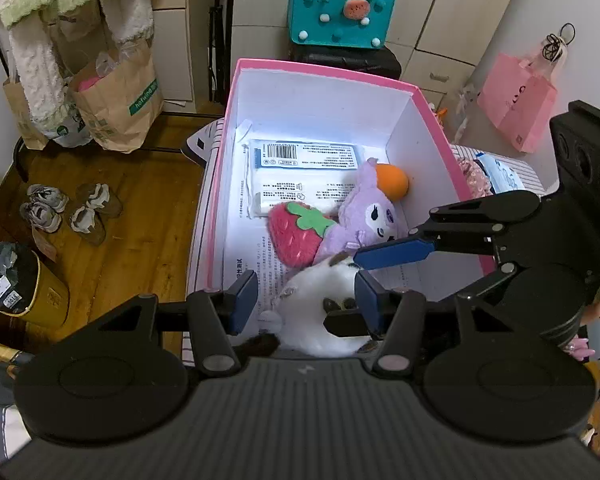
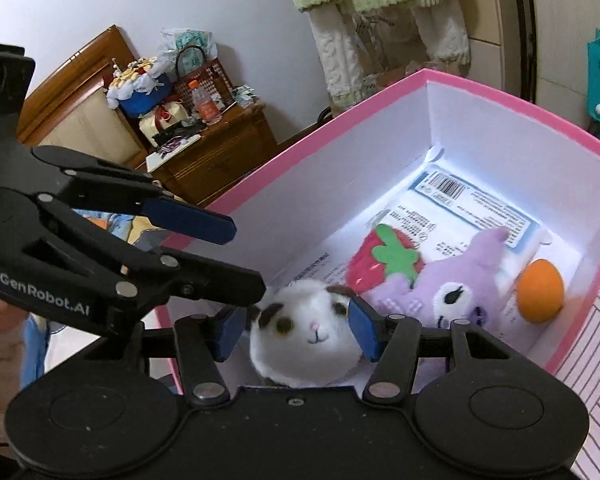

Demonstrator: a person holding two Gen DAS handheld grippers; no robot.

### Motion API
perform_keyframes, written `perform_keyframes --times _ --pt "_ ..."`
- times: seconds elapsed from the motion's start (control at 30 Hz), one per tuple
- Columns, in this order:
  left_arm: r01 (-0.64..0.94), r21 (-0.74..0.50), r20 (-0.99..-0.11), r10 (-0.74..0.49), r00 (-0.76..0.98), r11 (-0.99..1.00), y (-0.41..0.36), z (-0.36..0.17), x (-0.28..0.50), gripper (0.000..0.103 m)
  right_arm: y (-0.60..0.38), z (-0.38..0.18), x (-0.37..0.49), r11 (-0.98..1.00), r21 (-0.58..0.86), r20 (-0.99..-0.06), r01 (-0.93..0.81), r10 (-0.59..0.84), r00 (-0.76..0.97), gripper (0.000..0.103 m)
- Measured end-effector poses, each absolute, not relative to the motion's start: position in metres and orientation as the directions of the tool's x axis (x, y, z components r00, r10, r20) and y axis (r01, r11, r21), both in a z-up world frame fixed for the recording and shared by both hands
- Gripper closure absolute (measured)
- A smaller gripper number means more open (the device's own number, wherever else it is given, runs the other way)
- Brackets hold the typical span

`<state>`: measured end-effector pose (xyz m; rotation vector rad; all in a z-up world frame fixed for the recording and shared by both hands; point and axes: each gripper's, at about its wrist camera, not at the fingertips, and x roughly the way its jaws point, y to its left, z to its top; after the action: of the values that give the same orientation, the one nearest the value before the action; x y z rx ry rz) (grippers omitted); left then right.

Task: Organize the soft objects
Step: 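Lower the white plush into the pink box and open the left tool, then lift the left tool out of the box toward the remaining items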

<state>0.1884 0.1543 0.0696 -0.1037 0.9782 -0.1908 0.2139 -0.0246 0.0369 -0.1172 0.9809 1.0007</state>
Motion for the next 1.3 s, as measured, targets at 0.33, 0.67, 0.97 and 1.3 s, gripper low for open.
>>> perform_keyframes --times 0.33,0.67,0.97,1.3 --pt "0.148 -0.156 -0.775 -0.214 0.595 0.977 0.144 0.095 0.167 0.047 -0.06 0.08 0.186 0.581 0.259 -0.7 -0.772 0.663 0.265 0.043" --pt "0.217 -0.11 -0.743 -0.226 0.63 0.97 0.115 0.138 0.127 0.045 -0.098 0.137 0.139 0.623 0.14 -0.675 -0.77 0.629 0.386 0.043" --pt "0.307 -0.026 -0.682 -0.242 0.69 0.951 0.073 0.175 0.083 0.041 -0.156 0.18 0.104 0.676 0.124 -0.617 -0.727 0.626 0.477 0.043" --pt "0.442 0.011 -0.648 -0.331 0.686 0.897 0.007 0.193 0.068 0.039 -0.218 0.192 0.081 0.775 0.099 -0.624 -0.625 0.537 0.568 0.04"
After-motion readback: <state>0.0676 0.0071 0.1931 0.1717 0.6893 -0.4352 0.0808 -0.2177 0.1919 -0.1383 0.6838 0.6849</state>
